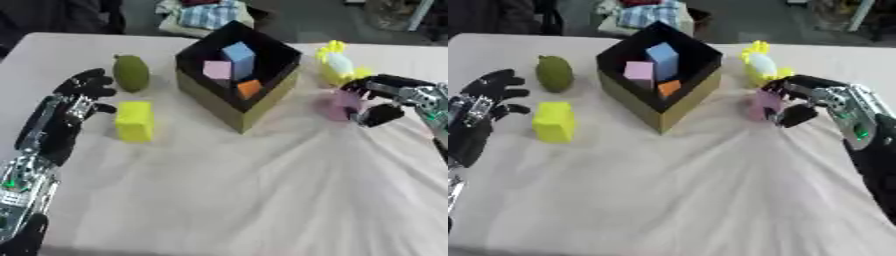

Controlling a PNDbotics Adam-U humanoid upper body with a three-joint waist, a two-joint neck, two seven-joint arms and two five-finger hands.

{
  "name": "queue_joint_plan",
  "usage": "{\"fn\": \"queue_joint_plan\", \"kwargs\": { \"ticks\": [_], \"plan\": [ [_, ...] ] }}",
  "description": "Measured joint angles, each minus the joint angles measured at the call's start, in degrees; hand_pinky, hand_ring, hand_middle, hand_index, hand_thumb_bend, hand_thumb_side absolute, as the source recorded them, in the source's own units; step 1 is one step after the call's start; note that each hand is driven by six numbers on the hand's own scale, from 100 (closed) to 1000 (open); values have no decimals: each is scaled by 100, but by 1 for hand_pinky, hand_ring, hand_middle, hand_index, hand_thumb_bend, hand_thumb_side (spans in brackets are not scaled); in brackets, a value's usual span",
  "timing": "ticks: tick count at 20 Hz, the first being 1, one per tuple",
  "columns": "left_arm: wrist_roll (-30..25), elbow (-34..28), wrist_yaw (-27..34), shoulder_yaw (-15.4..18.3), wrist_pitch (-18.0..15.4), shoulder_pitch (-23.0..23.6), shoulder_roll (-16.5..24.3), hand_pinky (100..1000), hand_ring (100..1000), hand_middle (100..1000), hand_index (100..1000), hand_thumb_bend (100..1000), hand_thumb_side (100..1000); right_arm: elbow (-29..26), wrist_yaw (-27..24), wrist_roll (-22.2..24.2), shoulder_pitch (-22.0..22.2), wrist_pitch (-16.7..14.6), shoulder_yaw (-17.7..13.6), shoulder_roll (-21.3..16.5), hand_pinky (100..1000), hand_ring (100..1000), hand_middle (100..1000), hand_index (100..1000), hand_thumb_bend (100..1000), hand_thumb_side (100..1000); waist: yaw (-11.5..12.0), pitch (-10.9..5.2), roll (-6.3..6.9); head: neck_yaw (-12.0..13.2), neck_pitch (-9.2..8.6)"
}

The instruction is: Pick up objects on the table and place them in the box.

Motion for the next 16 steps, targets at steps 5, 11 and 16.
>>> {"fn": "queue_joint_plan", "kwargs": {
  "ticks": [5,11,16],
  "plan": [
    [-2,0,0,0,-1,-1,-1,659,775,751,858,439,621,27,6,-92,19,-15,-1,25,772,775,632,798,294,210,-1,0,0,1,0],
    [-4,0,1,0,-3,-2,-1,658,775,752,858,437,621,-188,-68,-638,20,-63,-9,23,747,738,559,756,252,187,-5,0,0,5,0],
    [-7,0,3,0,-6,-2,-1,658,775,751,858,437,620,-661,-395,-908,-5,-36,-19,-40,745,729,548,751,236,198,-29,0,0,19,0]
  ]
}}
